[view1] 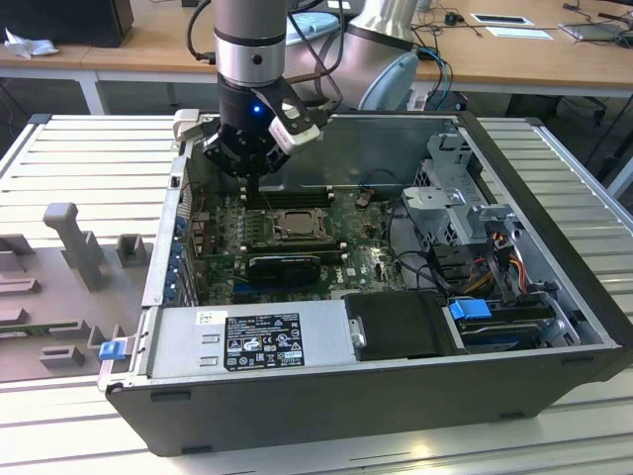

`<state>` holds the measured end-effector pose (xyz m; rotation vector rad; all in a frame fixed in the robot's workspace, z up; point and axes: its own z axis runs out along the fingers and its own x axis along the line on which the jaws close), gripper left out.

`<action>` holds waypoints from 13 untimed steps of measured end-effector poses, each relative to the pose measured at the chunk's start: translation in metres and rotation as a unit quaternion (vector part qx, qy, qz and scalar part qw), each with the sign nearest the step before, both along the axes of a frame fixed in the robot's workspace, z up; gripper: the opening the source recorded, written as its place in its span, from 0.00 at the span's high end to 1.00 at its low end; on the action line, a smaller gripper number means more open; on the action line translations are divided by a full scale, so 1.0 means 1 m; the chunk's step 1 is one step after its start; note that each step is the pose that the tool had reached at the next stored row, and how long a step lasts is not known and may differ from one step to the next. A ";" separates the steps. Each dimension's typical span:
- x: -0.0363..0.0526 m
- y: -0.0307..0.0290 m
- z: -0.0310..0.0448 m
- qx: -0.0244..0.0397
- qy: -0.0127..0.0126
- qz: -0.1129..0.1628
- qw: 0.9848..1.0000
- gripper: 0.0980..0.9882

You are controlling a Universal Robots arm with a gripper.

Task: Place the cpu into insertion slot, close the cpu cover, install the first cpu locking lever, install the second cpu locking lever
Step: 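Install the first cpu locking lever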

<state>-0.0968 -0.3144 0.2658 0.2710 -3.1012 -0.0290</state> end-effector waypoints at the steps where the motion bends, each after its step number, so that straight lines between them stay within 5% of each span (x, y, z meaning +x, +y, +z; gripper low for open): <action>1: 0.0000 0.0005 -0.0005 0.000 0.000 0.000 1.000 0.99; 8: -0.0025 0.0043 -0.0058 0.000 -0.001 -0.013 1.000 0.99; 13: -0.0061 0.0092 -0.0069 0.003 -0.004 -0.018 1.000 0.99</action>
